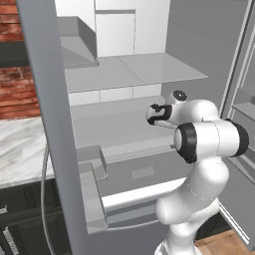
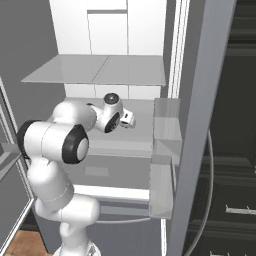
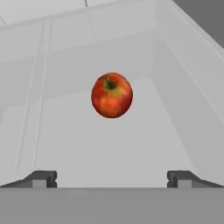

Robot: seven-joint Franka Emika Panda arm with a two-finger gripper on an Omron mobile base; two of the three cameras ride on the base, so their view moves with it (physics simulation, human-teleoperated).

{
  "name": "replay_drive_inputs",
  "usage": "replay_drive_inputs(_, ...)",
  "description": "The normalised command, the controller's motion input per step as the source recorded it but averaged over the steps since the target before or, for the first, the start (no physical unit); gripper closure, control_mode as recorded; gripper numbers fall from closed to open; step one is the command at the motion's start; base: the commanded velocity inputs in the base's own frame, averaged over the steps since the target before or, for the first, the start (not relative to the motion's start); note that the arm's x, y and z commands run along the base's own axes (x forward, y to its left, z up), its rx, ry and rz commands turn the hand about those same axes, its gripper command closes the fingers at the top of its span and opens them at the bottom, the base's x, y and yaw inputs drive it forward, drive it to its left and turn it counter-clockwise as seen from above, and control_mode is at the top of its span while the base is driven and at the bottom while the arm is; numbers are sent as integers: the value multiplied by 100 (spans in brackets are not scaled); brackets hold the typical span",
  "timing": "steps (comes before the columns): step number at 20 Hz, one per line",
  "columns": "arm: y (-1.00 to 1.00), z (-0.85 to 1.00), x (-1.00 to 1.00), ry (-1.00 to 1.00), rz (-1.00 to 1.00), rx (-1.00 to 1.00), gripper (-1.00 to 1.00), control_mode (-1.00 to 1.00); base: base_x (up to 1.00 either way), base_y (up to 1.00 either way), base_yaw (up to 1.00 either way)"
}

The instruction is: Retrieve the orange and apple from the fridge and place them into the bowl on the dining table.

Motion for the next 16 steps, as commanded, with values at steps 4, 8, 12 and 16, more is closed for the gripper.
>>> replay_drive_inputs(4, 0, -36, 29, 0, 0, 0, -100, -100, 0, 0, 0)
replay_drive_inputs(8, -1, -30, 31, 0, 0, 0, -100, -100, 0, 0, 0)
replay_drive_inputs(12, 0, -9, 41, 0, 0, 0, -100, -100, 0, 0, 0)
replay_drive_inputs(16, -1, -2, 46, 0, 0, 0, -100, -100, 0, 0, 0)
